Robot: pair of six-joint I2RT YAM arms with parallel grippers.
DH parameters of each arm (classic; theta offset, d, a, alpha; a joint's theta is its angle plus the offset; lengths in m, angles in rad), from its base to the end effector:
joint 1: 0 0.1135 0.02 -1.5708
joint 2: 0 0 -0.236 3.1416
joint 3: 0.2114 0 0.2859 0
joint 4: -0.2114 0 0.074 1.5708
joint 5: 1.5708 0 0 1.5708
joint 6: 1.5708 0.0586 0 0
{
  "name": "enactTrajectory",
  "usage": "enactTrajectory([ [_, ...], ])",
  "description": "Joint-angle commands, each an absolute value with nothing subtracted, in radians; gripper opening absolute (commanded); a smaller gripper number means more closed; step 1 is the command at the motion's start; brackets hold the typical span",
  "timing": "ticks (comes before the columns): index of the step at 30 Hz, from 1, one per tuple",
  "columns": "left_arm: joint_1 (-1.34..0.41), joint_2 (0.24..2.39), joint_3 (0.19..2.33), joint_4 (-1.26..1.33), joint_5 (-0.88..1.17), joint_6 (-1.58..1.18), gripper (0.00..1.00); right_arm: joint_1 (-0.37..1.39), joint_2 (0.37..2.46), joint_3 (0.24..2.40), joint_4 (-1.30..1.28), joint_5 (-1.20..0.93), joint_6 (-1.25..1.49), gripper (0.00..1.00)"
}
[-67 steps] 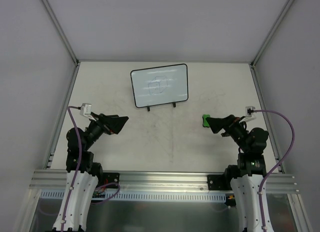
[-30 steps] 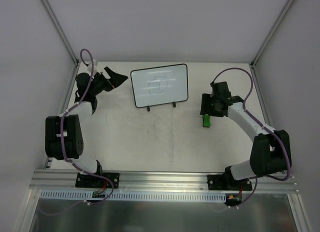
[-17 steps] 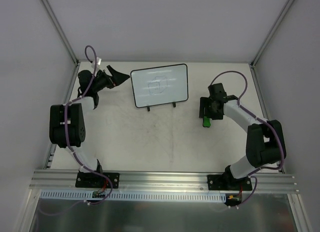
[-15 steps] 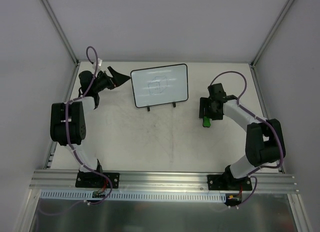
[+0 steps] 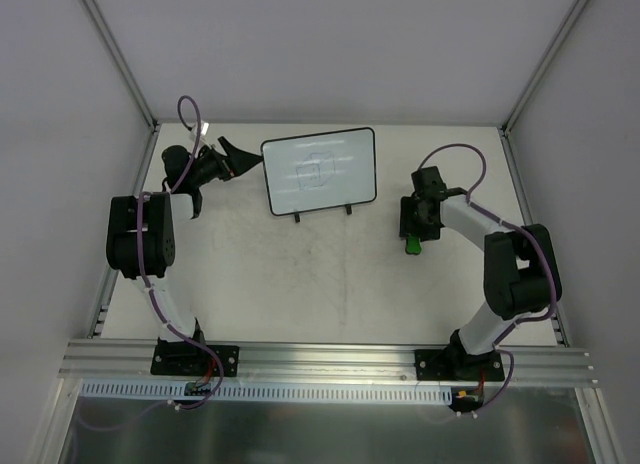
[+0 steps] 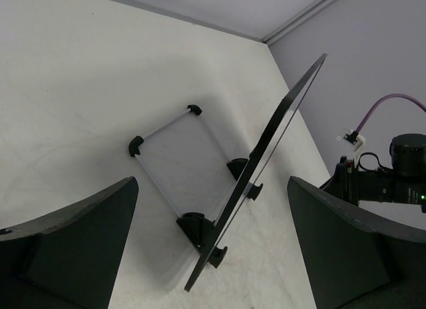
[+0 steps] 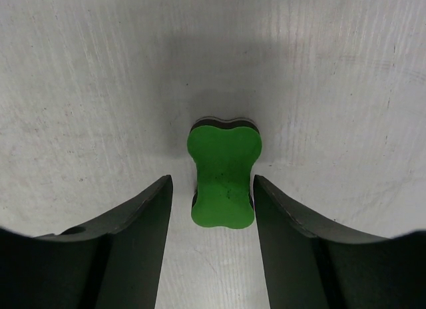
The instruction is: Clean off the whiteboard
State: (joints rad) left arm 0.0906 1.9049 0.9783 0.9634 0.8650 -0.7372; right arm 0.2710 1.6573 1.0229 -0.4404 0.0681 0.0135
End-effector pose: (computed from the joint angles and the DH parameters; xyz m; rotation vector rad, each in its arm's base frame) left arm 0.4275 -0.0060 0.1531 0.0547 1.6687 -1.1555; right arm 0.3519 0.0936 0.1148 -0.3165 2.6223 0.0057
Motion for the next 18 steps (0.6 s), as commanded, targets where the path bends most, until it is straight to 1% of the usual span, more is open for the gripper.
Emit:
enactTrajectory([
  [1,0.081,1.87,1.006,1.054,0.907,-0.719,0.96,0.273,1.664,1.061,-0.429,0.092,0.008,0.55],
  [4,0.08,1.87,1.008,1.052,0.905,-0.704,0.96,0.273,1.678,1.066,-0.428,0.095,0.009,0.55],
  [7,0.074,1.893,1.026,1.052,0.919,-0.698,0.95,0.273,1.689,1.066,-0.426,0.091,0.009,0.46],
  [9,0.071,1.907,1.046,1.054,0.93,-0.698,0.94,0.275,1.692,1.066,-0.425,0.089,0.009,0.46],
  [11,0.066,1.936,1.06,1.057,0.94,-0.695,0.91,0.273,1.701,1.066,-0.425,0.092,0.008,0.38],
  [12,0.063,1.943,1.075,1.06,0.948,-0.698,0.89,0.273,1.701,1.066,-0.423,0.092,0.008,0.36],
  [13,0.06,1.963,1.081,1.065,0.965,-0.701,0.81,0.273,1.703,1.068,-0.425,0.089,0.008,0.29],
  [15,0.054,1.985,1.104,1.083,0.979,-0.715,0.73,0.273,1.703,1.069,-0.425,0.087,0.008,0.22],
  [16,0.052,2.005,1.111,1.089,0.985,-0.721,0.72,0.273,1.701,1.068,-0.426,0.09,0.008,0.13],
  [17,0.051,2.016,1.126,1.095,0.992,-0.733,0.68,0.273,1.697,1.068,-0.423,0.094,0.009,0.09],
  [18,0.052,2.023,1.135,1.118,1.002,-0.741,0.62,0.273,1.695,1.068,-0.423,0.094,0.008,0.08],
])
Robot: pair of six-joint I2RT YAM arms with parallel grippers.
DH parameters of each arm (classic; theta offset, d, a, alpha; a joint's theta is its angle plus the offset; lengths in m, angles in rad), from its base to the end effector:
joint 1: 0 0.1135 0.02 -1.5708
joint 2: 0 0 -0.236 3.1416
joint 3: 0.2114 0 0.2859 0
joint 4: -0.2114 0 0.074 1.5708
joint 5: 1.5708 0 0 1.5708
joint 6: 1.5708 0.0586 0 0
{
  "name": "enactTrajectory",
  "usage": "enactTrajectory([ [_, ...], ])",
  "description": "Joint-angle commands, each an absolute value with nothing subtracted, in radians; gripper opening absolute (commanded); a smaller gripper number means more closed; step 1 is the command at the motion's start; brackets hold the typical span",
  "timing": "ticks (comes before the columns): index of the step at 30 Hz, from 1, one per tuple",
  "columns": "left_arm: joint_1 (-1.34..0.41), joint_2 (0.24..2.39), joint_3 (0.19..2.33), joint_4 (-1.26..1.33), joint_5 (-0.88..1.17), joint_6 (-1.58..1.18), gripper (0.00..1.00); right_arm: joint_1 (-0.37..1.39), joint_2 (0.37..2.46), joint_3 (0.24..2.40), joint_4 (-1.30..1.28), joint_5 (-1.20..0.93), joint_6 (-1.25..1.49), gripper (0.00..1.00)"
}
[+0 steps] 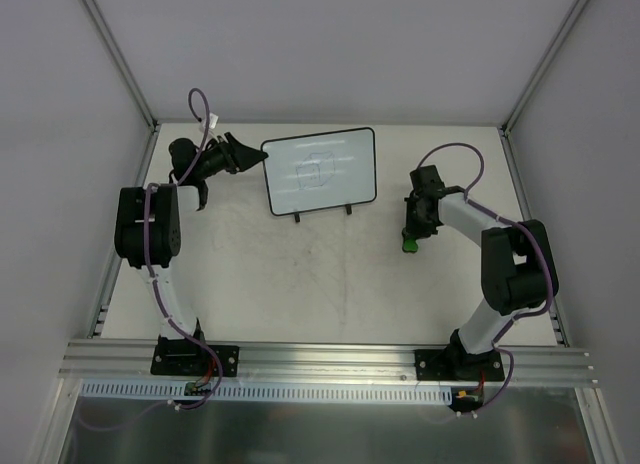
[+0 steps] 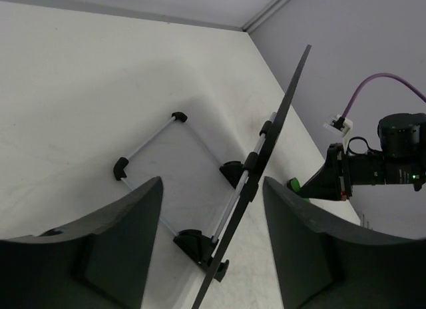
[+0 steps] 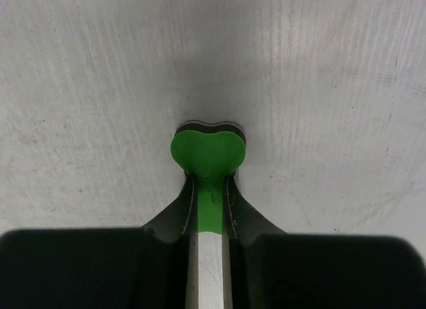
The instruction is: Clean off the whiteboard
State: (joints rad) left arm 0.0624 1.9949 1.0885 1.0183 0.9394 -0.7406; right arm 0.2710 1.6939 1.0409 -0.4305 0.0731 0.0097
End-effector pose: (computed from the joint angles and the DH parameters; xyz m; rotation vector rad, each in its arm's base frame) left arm 0.4467 -0.0195 0.1576 0.1874 1.6231 -1.2088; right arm 0.3571 0.0948 0.1085 -0.3212 2.6297 -0.0038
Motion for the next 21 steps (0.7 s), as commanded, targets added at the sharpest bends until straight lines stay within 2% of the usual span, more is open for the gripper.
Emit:
enactTrajectory([
  [1,0.051,2.048,1.143,1.136,1.012,-0.755,0.56,0.273,1.692,1.066,-0.425,0.092,0.009,0.07],
  [2,0.051,2.058,1.158,1.158,1.038,-0.791,0.5,0.273,1.687,1.065,-0.425,0.094,0.009,0.07],
  [4,0.049,2.077,1.161,1.228,1.049,-0.827,0.48,0.273,1.68,1.063,-0.419,0.092,0.008,0.03],
  [7,0.048,2.08,1.157,1.262,1.06,-0.848,0.48,0.273,1.677,1.068,-0.417,0.075,0.009,0.0],
  [14,0.041,2.094,1.164,1.359,1.101,-0.919,0.48,0.275,1.672,1.071,-0.416,0.072,0.009,0.0],
  [18,0.043,2.105,1.177,1.423,1.124,-0.957,0.44,0.275,1.672,1.068,-0.416,0.074,0.009,0.0],
  [21,0.041,2.121,1.192,1.446,1.14,-0.982,0.33,0.275,1.671,1.068,-0.417,0.074,0.011,0.0],
])
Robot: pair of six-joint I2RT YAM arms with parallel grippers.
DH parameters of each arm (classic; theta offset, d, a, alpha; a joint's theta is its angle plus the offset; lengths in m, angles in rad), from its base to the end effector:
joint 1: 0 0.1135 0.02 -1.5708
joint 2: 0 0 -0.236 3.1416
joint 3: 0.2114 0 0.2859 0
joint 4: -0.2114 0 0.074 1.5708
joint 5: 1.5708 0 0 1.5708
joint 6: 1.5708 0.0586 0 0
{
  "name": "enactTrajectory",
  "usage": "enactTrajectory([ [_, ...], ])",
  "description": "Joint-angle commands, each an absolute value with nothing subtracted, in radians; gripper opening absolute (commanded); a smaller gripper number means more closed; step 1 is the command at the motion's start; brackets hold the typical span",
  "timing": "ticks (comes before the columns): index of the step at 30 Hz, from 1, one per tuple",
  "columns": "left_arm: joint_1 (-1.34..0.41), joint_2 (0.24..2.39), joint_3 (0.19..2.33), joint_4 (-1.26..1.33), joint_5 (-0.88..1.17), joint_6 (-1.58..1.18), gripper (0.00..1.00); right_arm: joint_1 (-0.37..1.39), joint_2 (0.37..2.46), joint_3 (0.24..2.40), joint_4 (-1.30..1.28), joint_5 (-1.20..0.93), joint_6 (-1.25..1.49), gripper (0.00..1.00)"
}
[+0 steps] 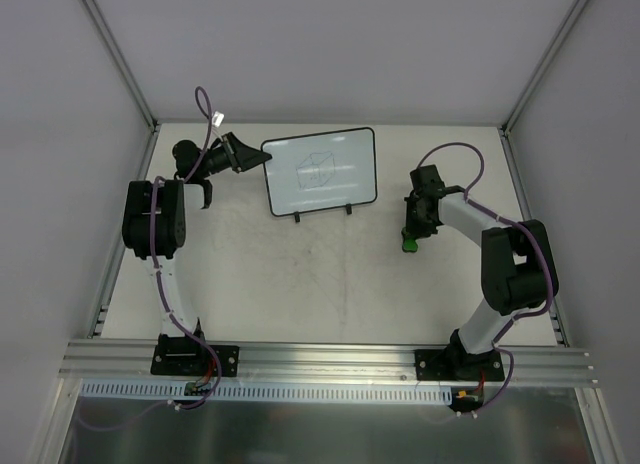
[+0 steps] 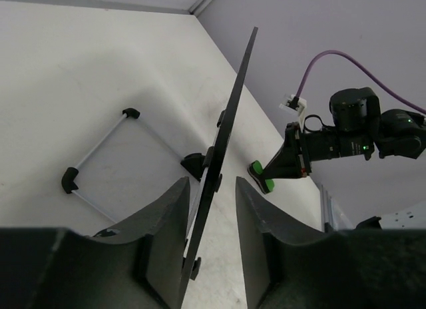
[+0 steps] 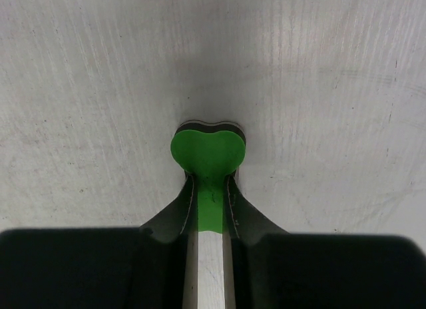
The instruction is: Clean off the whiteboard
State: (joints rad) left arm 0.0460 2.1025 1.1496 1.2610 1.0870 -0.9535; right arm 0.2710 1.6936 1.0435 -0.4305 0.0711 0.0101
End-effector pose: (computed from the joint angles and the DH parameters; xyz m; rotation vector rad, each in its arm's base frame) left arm 0.4489 -0.0313 0.1545 0.3023 1.5648 -1.4037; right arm 0.3577 0.0951 0.1094 -0.3209 2.6272 -0.0005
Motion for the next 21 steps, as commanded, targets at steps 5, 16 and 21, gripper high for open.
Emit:
enactTrajectory([
  [5,0.043,2.146,1.213,1.486,1.154,-1.028,0.14,0.275,1.661,1.074,-0.417,0.069,0.011,0.0],
  [16,0.044,2.149,1.22,1.509,1.163,-1.048,0.03,0.376,1.614,1.254,-0.42,0.064,0.009,0.0],
  [21,0.043,2.151,1.203,1.519,1.164,-1.025,0.0,0.48,1.701,1.451,-0.437,0.048,-0.021,0.0],
])
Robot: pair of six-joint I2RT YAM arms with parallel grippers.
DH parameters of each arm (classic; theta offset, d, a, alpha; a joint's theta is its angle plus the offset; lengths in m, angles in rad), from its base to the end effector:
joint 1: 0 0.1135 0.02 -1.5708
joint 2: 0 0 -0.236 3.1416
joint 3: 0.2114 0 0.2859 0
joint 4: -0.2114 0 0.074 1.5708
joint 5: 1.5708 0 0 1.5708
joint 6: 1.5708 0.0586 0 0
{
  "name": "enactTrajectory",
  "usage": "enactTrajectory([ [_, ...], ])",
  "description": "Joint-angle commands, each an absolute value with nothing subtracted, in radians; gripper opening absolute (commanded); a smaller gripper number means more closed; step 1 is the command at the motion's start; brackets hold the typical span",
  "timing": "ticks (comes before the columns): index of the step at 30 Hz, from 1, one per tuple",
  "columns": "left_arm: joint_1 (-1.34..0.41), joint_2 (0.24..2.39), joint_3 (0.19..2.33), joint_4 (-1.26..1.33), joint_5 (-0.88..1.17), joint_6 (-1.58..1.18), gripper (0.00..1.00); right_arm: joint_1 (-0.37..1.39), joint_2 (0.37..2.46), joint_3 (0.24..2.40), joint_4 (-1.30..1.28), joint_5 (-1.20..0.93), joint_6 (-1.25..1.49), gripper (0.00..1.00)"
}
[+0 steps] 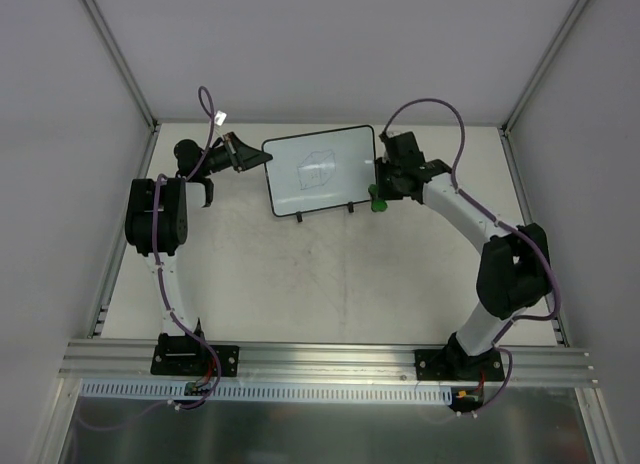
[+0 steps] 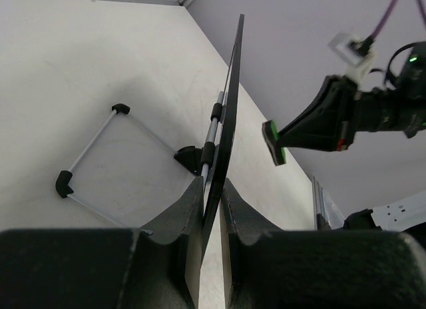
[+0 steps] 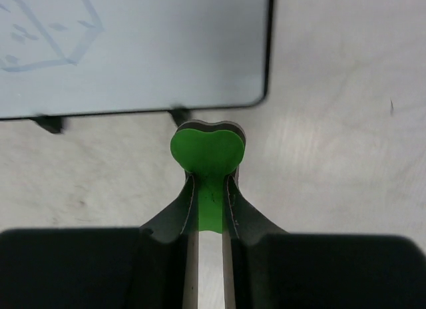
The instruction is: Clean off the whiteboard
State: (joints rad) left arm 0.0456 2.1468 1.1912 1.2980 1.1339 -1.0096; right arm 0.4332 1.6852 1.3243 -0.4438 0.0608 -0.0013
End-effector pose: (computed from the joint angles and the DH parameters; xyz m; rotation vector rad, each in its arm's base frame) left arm 0.4539 -0.0324 0.1509 0.3299 1.5726 -1.4569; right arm 0.3841 0.1737 0.2099 -0.4840 2.3280 0.1347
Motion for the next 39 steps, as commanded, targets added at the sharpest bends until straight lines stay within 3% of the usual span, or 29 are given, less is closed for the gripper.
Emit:
enactTrajectory([
  [1,0.043,2.155,1.2,1.532,1.164,-1.02,0.0,0.495,1.721,1.485,-0.443,0.049,-0.021,0.0],
  [6,0.044,2.198,1.193,1.681,1.169,-1.095,0.0,0.551,1.86,1.687,-0.449,0.038,-0.014,0.0],
  [13,0.046,2.168,1.155,1.681,1.2,-1.04,0.0,0.574,2.003,1.87,-0.449,0.026,-0.023,0.0],
  [20,0.046,2.123,1.129,1.681,1.221,-1.022,0.0,0.586,2.028,1.913,-0.491,0.018,-0.018,0.0],
  [21,0.046,2.12,1.123,1.681,1.218,-1.019,0.0,0.595,1.998,1.892,-0.489,0.021,-0.021,0.03],
  [22,0.046,2.115,1.121,1.681,1.218,-1.017,0.0,0.6,1.978,1.869,-0.488,0.032,-0.026,0.15],
  [25,0.046,2.109,1.117,1.681,1.216,-1.015,0.0,0.635,1.876,1.728,-0.459,0.106,-0.043,0.36],
  [30,0.046,2.108,1.117,1.681,1.215,-1.019,0.0,0.675,1.754,1.492,-0.459,0.133,0.055,0.52],
  [31,0.048,2.108,1.117,1.681,1.213,-1.019,0.0,0.683,1.724,1.464,-0.457,0.15,0.092,0.59],
  [39,0.048,2.106,1.115,1.681,1.216,-1.02,0.0,0.851,1.742,1.41,-0.499,0.403,0.374,0.59],
])
